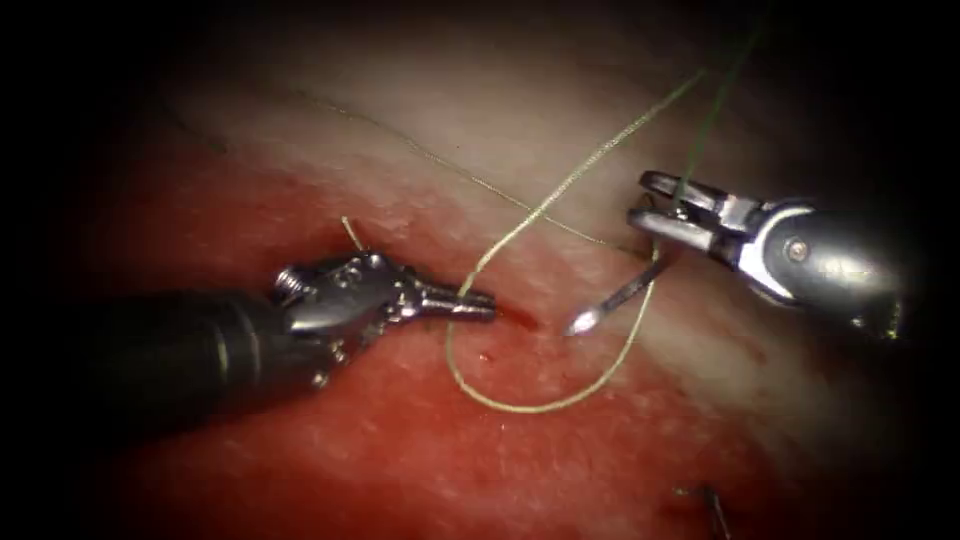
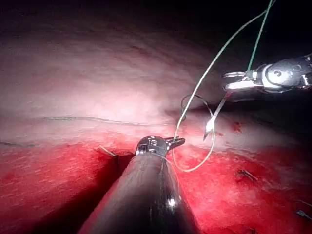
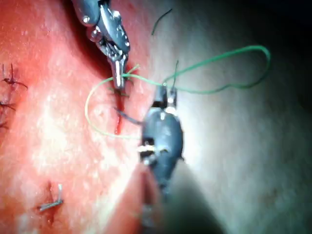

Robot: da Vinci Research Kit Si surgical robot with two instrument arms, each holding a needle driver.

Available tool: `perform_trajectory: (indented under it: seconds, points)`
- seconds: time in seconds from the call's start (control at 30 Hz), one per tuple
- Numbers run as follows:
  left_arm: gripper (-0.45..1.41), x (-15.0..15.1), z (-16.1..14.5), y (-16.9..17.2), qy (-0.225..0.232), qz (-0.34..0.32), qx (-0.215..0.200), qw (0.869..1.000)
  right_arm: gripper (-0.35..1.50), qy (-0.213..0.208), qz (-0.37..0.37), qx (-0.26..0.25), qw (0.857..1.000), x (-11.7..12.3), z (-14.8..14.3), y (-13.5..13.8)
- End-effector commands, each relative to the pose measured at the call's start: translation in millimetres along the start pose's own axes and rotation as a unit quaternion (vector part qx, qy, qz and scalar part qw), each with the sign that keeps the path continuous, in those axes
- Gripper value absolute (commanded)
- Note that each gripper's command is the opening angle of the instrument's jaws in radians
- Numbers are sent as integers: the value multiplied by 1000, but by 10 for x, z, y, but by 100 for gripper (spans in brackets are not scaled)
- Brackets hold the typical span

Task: Wound Closure

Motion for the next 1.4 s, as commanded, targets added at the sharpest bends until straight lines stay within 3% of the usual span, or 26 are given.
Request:
perform_trajectory:
  seconds: [0.03,0.27,0.37,0.4,0.47,0.5,0.67,0.77,0.9,0.97,1.13,1.4]
  points:
    - [-45,-6,18,-9,-3,2,-1,1000,-35,4,12,1,1000,0,-2,2]
    - [-45,-24,79,-49,-15,51,5,999,-35,28,96,28,995,10,-37,12]
    - [-45,-17,105,-77,-15,95,4,995,-35,43,136,46,989,6,-42,11]
    - [-22,-14,110,-81,-7,125,3,992,-35,46,147,49,987,4,-40,11]
    - [96,-8,118,-89,15,160,4,987,-35,55,176,61,981,-4,-33,8]
    - [119,-5,119,-90,22,163,3,986,-35,61,184,68,979,-8,-29,7]
    - [126,12,64,-81,27,131,-37,990,-35,88,238,85,963,-33,5,-3]
    - [131,26,-7,-73,22,129,-17,991,-35,117,264,88,953,-37,45,-4]
    - [123,29,-57,-64,14,129,-6,992,-35,134,266,96,950,-36,74,-1]
    - [116,19,-77,-47,10,128,-32,991,-35,146,265,107,947,-36,97,-2]
    - [113,11,-84,-13,6,98,-51,994,-35,177,222,123,951,-34,117,-8]
    - [109,35,-62,11,4,21,-49,999,-35,218,129,142,957,-11,118,-22]
